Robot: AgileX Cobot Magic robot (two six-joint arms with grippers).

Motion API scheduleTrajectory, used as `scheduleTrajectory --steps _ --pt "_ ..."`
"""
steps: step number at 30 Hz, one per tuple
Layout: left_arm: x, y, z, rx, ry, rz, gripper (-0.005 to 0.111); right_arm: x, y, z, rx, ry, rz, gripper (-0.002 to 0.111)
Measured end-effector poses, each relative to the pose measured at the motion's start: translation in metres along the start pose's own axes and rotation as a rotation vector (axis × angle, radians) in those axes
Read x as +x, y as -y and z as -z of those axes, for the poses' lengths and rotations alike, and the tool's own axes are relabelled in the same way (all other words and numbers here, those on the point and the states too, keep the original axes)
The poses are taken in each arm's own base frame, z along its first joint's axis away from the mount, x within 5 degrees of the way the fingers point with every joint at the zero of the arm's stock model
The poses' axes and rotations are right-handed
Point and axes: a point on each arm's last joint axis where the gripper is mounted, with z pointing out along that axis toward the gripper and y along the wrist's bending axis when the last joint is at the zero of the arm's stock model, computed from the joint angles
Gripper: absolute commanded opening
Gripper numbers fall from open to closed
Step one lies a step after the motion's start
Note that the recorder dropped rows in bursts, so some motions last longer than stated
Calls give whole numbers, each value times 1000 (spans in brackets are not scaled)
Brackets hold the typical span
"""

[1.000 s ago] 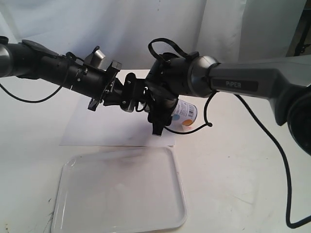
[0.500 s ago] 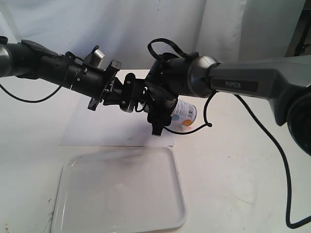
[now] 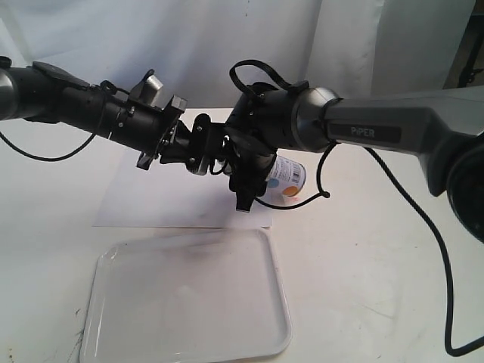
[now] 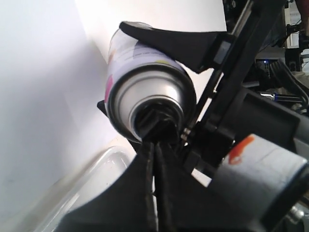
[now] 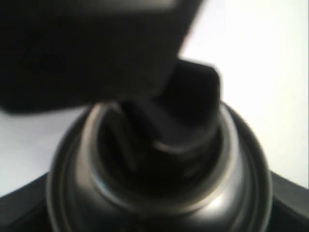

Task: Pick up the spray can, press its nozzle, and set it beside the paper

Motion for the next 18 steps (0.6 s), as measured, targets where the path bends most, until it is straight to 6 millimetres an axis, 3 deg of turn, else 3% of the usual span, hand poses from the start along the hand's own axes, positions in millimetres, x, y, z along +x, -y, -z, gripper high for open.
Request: scheduleTrajectory --steps 3,8,14,18 --pt "-2 -7 12 -5 25 -3 0 1 0 0 -2 -11 2 0" --pt "-4 -12 54 -38 107 3 0 4 1 -1 -2 -28 -33 0" --pt "13 12 105 -143 269 -62 0 14 22 14 36 -14 -266 0" --pt "39 27 127 -259 382 -104 0 25 41 28 54 11 -423 0"
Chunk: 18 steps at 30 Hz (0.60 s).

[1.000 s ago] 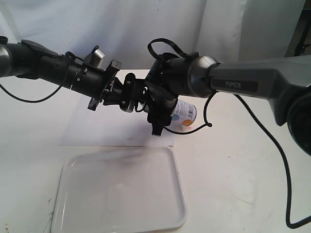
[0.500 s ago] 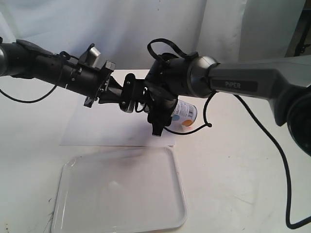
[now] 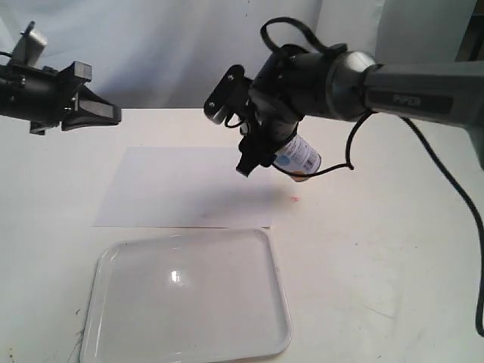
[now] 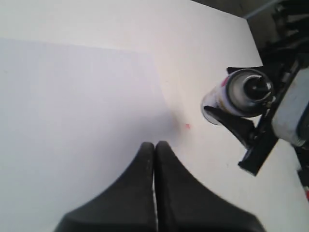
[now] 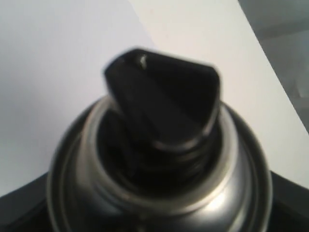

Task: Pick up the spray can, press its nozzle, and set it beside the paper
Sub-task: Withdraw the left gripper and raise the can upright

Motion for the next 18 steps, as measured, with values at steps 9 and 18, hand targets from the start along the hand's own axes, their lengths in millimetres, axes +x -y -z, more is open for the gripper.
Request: scheduleTrajectory --steps 9,18 --pt "54 29 53 -235 200 -55 0 10 29 14 -138 31 -298 0" --pt "112 59 102 -372 394 -131 0 11 41 28 -249 80 -426 0"
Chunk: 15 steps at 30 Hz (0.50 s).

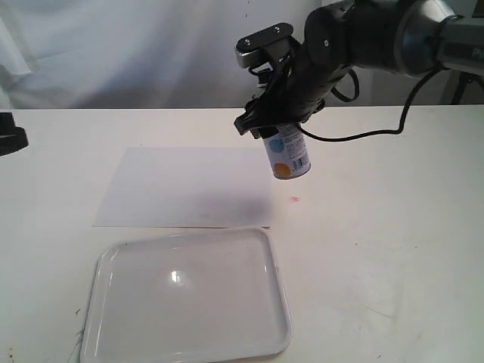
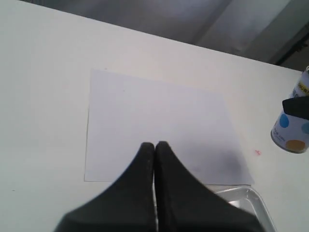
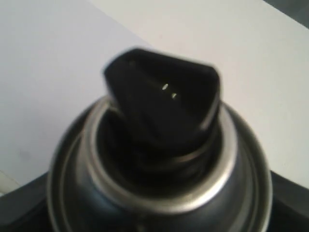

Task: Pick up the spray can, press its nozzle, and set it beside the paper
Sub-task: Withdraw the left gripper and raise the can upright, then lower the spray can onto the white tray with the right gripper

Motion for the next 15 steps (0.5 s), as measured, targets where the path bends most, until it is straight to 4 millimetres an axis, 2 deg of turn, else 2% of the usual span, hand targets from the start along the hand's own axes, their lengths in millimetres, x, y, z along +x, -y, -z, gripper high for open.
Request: scheduleTrajectory --steps 7,10,15 --pt "25 12 45 -11 124 -46 0 1 4 14 -49 76 -78 0" --pt "35 15 59 -11 170 -55 0 9 4 19 -71 130 -117 0" --pt "48 15 71 -29 221 -57 0 31 -4 27 -123 185 -143 0"
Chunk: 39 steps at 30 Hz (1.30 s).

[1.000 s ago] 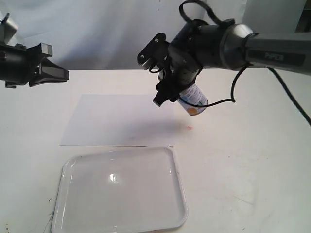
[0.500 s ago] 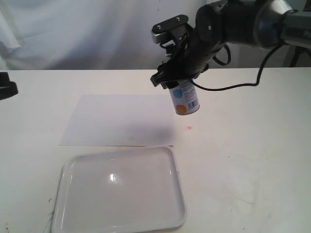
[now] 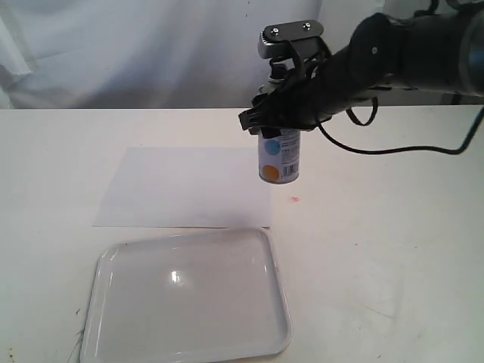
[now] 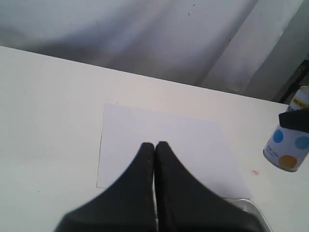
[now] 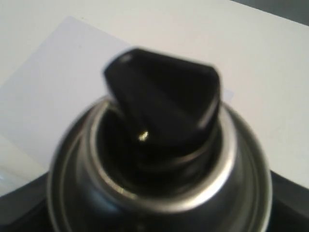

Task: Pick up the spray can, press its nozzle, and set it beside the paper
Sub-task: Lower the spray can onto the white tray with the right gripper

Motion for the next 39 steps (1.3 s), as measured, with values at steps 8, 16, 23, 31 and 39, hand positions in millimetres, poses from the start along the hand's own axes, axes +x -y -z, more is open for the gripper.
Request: scheduleTrajectory --steps 8,16,23,31,39 --pt "17 -1 15 -18 40 -31 0 17 -18 24 -131 100 21 0" --pt "29 1 39 -39 170 -81 0 27 -42 28 -387 225 92 0" --pt "43 -6 42 -86 188 -100 0 44 -59 22 -604 278 260 0" --pt "43 -7 42 -91 190 -100 0 82 -78 -18 -762 221 478 0" --pt "43 -7 42 -89 189 -100 0 93 -81 -33 -730 171 486 0"
